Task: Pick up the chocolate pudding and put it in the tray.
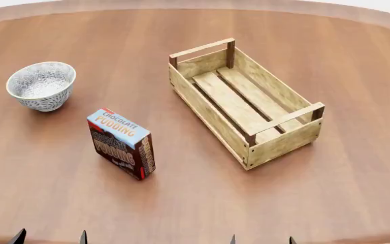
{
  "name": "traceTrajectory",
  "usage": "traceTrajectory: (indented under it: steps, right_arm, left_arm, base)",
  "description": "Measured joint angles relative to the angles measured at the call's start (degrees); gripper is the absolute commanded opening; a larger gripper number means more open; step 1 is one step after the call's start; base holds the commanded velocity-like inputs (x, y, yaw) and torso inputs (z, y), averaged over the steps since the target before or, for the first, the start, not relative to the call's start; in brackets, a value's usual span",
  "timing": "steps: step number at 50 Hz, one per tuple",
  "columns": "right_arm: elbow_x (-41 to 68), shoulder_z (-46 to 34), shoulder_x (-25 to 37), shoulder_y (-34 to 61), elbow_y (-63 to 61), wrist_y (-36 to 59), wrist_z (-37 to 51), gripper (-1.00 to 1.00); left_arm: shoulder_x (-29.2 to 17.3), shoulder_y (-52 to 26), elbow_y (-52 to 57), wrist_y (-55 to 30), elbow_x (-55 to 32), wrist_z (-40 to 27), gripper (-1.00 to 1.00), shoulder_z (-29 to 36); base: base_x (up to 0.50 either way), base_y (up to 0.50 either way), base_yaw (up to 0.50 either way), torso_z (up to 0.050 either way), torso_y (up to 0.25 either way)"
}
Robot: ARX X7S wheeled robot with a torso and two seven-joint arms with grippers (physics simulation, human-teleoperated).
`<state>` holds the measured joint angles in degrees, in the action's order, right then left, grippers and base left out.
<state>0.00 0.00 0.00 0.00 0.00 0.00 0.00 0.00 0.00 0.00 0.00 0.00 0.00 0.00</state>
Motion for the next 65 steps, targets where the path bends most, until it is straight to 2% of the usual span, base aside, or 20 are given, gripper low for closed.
traceTrajectory:
  steps: [27, 65]
  right_arm:
    - [-2.17, -5.42, 3.88, -0.46, -9.70, 6.39, 3.45, 1.00]
    - [1.11, -8.19, 6.50, -0.18, -10.73, 6.70, 5.63, 1.00]
  left_arm:
    - [-3.43, 1.28, 8.08, -2.78, -1.32, -3.94, 1.00, 4.37]
    - [-6.21, 2.99, 12.67, -3.77, -2.66, -7.09, 1.00, 9.00]
  base:
    - [0.03, 0.02, 0.00, 0.000, 0.000]
    - [0.28, 0.04, 0.00, 0.000, 0.000]
